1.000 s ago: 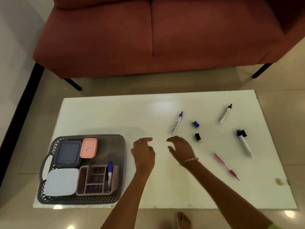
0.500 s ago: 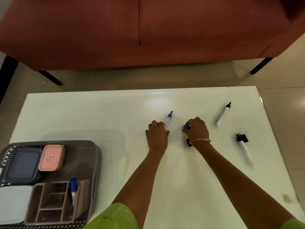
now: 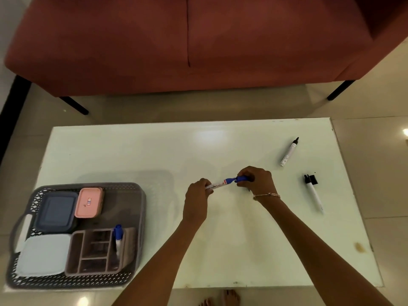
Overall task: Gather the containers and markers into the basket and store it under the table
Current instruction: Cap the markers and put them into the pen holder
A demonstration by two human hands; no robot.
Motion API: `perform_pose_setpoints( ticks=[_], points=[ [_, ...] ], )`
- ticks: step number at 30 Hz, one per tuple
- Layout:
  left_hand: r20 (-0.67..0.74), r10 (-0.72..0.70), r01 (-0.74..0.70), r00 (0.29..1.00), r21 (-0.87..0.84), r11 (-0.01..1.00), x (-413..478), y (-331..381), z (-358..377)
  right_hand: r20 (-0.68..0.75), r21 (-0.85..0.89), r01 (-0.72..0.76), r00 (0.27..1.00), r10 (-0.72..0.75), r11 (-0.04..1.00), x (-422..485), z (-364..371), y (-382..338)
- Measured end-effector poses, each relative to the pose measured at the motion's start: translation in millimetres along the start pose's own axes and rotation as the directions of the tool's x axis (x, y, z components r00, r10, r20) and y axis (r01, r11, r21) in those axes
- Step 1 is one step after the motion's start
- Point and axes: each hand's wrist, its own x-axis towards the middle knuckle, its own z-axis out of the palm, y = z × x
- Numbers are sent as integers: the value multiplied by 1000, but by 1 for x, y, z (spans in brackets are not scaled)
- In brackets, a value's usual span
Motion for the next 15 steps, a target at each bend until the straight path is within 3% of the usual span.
perform_pose_setpoints(
  ticks=[3,7,10,15],
  points=[
    [3,5,-5,1000,9,1000,-14,-1,-9,23,-34,53,998,-52,998,-12,2,-9],
    [21,45,-45,999,-2,999,-31,-3,-24,174,-133,144,977,-120,981,-27,6,-25],
    [48,47,-43,998,-76,996,-44,-11,-41,226,-64,145,966,-127,987,-37,9,-33],
    [-21,117,-114,993,101,988,-79,-38,-59,281,64,93,954,-108,994,-60,36,-44]
  ],
)
